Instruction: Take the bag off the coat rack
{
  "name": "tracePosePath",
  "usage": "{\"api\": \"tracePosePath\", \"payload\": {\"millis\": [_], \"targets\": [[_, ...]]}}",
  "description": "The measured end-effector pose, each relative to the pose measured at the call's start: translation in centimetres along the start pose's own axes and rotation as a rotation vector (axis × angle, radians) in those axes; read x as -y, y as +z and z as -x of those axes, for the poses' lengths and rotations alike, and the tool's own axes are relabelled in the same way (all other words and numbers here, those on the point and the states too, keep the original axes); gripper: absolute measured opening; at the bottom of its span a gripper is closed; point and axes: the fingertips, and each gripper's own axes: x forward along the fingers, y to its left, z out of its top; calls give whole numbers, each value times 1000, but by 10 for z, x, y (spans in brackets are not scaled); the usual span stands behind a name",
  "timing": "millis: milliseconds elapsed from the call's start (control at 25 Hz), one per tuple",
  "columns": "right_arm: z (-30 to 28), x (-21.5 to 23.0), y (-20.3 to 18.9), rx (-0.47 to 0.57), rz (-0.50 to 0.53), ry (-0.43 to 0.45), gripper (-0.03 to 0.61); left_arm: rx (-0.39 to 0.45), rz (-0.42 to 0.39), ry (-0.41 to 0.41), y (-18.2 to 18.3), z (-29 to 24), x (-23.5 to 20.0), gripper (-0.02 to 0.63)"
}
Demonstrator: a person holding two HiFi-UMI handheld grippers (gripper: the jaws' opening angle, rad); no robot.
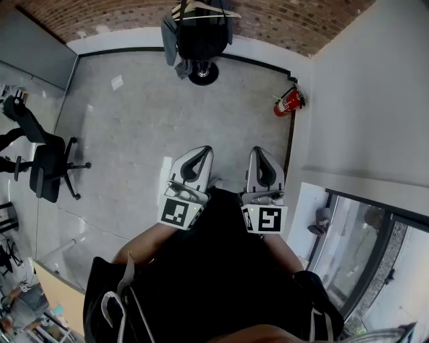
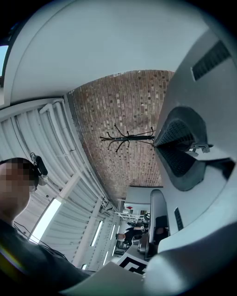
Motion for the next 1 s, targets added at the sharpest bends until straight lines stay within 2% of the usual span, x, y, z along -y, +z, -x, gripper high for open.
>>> {"api": "tracePosePath", "payload": {"millis": [160, 360, 720, 1000], "targets": [[1, -3, 1, 7, -9, 7, 20, 22, 3, 19, 5, 3, -3, 18], [2, -1, -5, -1, -39, 8, 21, 66, 11, 5, 16, 6, -1, 20], [8, 7, -18, -19, -92, 17, 21, 39, -3, 60, 8, 9, -1, 20], [-7, 12, -19, -27, -94, 6, 21, 30, 18, 76, 4, -2, -18, 20]]}}
